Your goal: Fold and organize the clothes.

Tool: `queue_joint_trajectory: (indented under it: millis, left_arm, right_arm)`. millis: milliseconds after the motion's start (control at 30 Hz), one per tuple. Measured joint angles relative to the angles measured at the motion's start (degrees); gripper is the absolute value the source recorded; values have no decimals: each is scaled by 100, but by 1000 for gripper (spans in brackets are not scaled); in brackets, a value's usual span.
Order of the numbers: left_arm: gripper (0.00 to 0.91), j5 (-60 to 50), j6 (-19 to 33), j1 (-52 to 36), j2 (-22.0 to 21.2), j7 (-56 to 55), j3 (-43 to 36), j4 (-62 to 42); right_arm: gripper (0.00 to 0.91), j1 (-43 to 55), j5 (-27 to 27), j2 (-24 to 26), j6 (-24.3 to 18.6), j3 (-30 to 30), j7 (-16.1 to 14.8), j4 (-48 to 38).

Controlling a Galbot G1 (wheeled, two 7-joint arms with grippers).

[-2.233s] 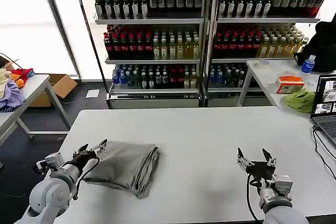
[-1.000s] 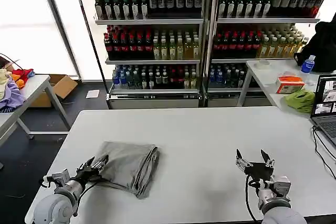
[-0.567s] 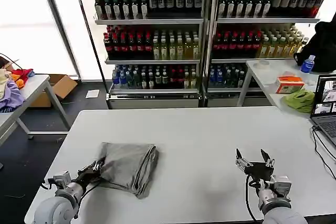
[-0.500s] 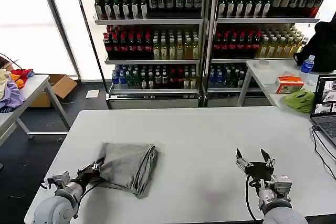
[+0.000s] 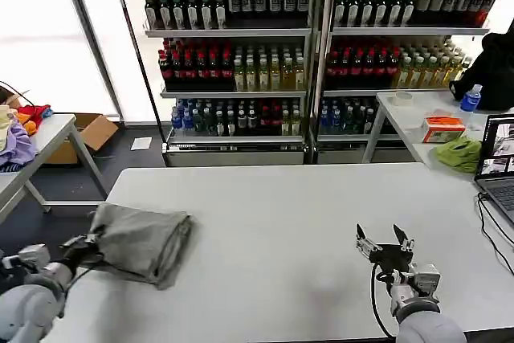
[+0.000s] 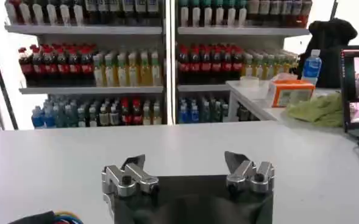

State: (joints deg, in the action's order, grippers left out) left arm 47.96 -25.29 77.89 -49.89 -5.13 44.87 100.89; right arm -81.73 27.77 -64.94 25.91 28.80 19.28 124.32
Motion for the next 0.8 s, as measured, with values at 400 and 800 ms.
queue_joint_trajectory:
  millis: [400,800]
  left_arm:
    - [0,-77,-24,65,493,27,716,-144]
    - [0,-412,-272,100,207,-342,165,922]
  right_arm:
    - [907,6,13,26,9,-22,1,56]
    - [907,-200,-53,-127,21,203,21,181]
